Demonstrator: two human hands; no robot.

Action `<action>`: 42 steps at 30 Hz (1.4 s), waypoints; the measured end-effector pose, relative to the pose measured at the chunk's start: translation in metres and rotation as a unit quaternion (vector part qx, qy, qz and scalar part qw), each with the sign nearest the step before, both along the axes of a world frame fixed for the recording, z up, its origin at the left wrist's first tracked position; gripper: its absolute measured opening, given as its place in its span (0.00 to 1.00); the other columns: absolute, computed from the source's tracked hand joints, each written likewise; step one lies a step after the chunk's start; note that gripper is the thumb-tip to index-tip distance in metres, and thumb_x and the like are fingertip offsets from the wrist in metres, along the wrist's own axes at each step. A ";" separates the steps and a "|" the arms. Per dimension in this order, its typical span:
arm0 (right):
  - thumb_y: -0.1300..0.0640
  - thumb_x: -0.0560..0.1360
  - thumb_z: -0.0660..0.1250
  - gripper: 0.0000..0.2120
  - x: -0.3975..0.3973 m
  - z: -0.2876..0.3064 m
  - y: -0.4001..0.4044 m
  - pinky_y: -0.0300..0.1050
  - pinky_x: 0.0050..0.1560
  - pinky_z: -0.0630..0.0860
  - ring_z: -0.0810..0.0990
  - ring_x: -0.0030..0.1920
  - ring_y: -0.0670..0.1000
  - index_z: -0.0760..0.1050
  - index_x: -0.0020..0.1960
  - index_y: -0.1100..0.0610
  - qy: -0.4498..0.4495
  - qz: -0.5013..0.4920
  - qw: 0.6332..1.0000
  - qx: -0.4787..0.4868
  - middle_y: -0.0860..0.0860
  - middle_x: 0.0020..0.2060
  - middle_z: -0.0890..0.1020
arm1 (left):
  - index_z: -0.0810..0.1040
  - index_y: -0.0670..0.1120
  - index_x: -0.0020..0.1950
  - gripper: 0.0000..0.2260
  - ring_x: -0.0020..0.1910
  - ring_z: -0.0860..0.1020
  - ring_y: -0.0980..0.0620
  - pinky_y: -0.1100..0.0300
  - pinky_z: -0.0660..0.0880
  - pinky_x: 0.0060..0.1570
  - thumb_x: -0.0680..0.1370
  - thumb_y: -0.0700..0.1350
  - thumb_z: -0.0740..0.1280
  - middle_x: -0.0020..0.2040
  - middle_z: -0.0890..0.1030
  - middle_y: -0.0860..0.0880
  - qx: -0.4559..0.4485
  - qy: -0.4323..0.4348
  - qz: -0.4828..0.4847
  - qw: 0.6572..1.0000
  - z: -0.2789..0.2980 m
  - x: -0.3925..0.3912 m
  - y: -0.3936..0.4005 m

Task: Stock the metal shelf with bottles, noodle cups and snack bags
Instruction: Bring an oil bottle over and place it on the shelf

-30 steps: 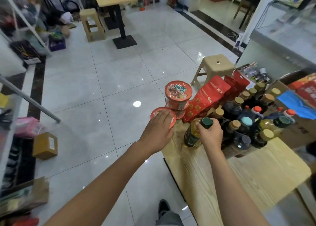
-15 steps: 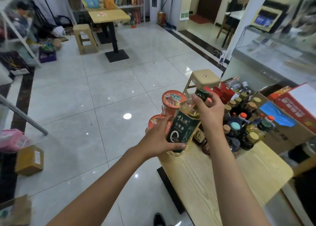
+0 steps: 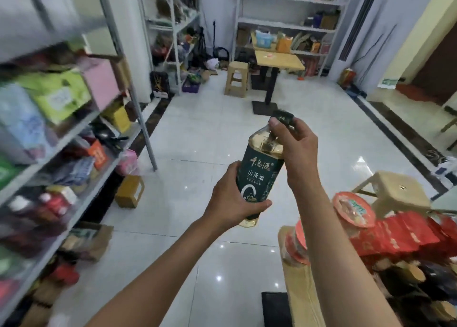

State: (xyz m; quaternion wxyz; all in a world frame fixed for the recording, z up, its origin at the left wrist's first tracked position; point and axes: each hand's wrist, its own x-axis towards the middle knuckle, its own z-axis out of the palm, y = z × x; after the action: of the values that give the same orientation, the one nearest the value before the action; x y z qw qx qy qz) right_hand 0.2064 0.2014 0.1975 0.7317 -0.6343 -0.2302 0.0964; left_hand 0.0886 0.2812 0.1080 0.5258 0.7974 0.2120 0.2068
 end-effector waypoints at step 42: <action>0.57 0.79 0.64 0.05 -0.472 0.080 0.672 0.37 0.41 0.71 0.78 0.43 0.45 0.79 0.48 0.54 -0.301 0.570 0.764 0.016 0.47 0.44 0.82 | 0.65 0.49 0.65 0.41 0.51 0.74 0.56 0.61 0.70 0.47 0.59 0.54 0.82 0.55 0.76 0.55 0.180 -0.050 0.759 0.623 0.173 -0.474 0.503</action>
State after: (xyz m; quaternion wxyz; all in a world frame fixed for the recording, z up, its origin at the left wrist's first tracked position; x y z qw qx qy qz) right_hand -0.2652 0.8738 0.2774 0.4454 -0.3710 -0.7593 0.2958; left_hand -0.3851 0.7846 0.2809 0.0377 0.4204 0.6738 0.6065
